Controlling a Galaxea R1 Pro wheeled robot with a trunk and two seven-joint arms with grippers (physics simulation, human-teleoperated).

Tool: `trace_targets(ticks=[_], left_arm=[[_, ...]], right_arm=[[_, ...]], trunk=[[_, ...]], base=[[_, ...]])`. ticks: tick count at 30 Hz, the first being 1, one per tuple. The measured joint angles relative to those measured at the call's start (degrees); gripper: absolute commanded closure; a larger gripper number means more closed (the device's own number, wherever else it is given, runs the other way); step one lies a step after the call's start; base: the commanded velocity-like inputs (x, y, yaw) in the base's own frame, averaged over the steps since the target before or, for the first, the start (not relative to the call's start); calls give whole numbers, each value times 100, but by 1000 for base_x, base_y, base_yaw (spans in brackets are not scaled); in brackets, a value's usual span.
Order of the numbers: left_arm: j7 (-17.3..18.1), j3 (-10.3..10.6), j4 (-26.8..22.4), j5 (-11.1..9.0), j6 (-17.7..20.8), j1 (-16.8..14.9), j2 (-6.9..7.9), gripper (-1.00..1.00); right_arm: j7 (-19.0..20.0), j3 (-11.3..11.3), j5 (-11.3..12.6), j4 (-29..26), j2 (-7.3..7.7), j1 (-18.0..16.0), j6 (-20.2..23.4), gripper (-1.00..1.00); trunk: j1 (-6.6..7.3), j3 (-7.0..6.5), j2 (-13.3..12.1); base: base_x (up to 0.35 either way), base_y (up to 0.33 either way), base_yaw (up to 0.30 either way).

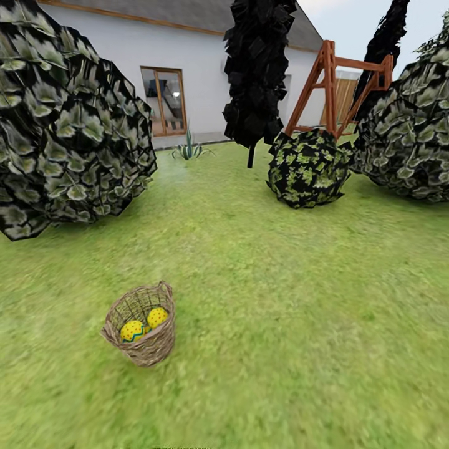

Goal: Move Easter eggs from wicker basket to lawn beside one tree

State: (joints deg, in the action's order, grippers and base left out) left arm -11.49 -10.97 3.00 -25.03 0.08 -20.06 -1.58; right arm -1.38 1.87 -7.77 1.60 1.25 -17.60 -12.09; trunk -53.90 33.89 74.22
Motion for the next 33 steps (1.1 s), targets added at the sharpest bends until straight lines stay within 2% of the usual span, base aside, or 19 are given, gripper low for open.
trace_targets(ticks=[8,19,33], left_arm=[[-6,0,0,0,0,0,0,-100],[1,0,0,-1,0,0,0,-100],[2,0,0,-1,0,0,-5,-100]], right_arm=[[-2,0,1,1,-3,0,0,-100],[-2,0,5,1,-3,0,-1,-100],[2,0,2,-1,-3,0,-1,-100]], trunk=[[1,28,0],[2,67,0],[0,116,0]], base=[[34,-48,270],[211,-210,271],[23,-55,271]])
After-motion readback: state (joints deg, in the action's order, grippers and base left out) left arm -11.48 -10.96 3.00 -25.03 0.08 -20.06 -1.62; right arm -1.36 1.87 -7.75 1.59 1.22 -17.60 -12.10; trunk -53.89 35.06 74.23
